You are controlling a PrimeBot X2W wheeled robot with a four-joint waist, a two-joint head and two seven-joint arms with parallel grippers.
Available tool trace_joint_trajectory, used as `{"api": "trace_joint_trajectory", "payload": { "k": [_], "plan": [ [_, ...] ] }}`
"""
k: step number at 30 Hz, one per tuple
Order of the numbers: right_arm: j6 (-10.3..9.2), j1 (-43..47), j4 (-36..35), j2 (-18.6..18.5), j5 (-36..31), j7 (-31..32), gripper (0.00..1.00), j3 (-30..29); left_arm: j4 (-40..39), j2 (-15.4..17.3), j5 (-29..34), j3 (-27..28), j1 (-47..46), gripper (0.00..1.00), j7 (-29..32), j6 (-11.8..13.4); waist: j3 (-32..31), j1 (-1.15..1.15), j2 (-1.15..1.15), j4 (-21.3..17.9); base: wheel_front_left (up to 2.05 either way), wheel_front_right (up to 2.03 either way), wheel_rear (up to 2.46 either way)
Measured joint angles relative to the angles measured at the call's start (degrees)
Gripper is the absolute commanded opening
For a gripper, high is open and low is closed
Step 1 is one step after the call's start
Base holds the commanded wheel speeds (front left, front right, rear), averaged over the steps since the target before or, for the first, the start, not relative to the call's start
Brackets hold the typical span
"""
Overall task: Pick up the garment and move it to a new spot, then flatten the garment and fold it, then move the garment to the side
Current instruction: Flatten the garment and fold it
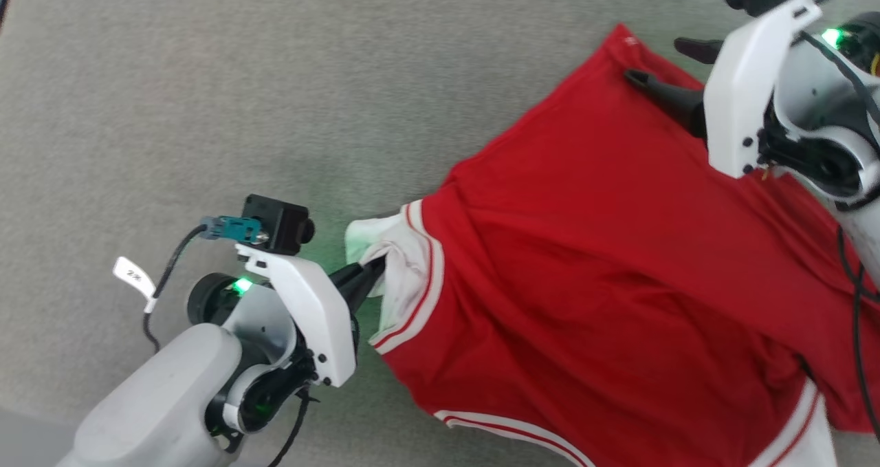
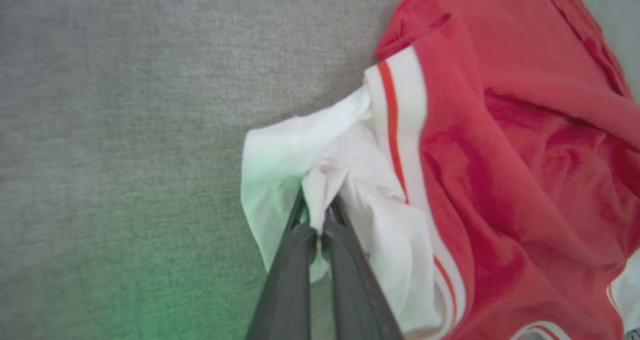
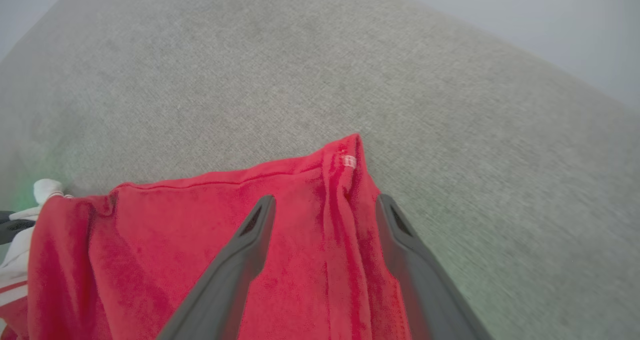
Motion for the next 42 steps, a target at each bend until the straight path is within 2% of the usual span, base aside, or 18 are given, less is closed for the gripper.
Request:
{"api": "trace_joint_trajectory", "payload": {
  "k": [8, 17, 19, 23, 27, 36, 42],
  "plan": [
    [0.00, -6.65, 9.26, -1.47, 1.38, 2.83, 1.00, 10.29, 3.10, -2.85, 0.00, -0.93, -1.37, 0.00, -0.93, -2.31, 0.97, 0.00, 0.00, 3.87, 0.00, 0.00, 0.00],
    [0.01, -10.97, 17.70, -0.74, 4.49, 3.24, 1.00, 18.15, 5.87, -4.68, -0.02, -1.47, -2.56, 0.00, -1.49, -4.08, 1.77, 0.00, 0.00, 5.76, 0.00, 0.00, 0.00],
    [-0.01, -11.90, 17.90, -1.18, 5.50, 3.33, 0.00, 20.28, 6.44, -4.94, -0.03, -1.52, -2.71, 0.00, -1.49, -4.32, 1.73, 0.00, 0.00, 5.81, 0.00, 0.00, 0.00],
    [0.00, -12.60, 18.31, -2.14, 8.00, 1.12, 0.00, 22.10, 7.19, -4.69, -0.14, -1.40, -3.43, 0.00, -1.40, -4.63, 1.44, 0.00, 0.00, 5.31, 0.00, 0.00, 0.00],
    [0.02, -13.05, 18.00, -2.70, 9.54, -2.13, 0.00, 23.61, 7.16, -2.81, -0.16, -0.54, -4.10, 0.00, -0.57, -4.02, 0.70, 0.00, 0.00, 3.96, 0.00, 0.00, 0.00],
    [0.05, -13.77, 13.56, -8.12, 11.98, -8.83, 0.00, 24.54, 3.72, 5.21, 1.03, 2.76, -9.86, 0.00, 3.83, -1.25, -1.91, 0.00, 0.00, -0.64, 0.00, 0.00, 0.00],
    [0.04, -13.95, 10.58, -10.94, 13.04, -12.56, 0.00, 23.05, 2.33, 9.73, 2.78, 4.45, -16.64, 0.00, 8.45, -1.12, -4.02, 0.00, 0.00, -4.17, 0.00, 0.00, 0.00]
  ]
}}
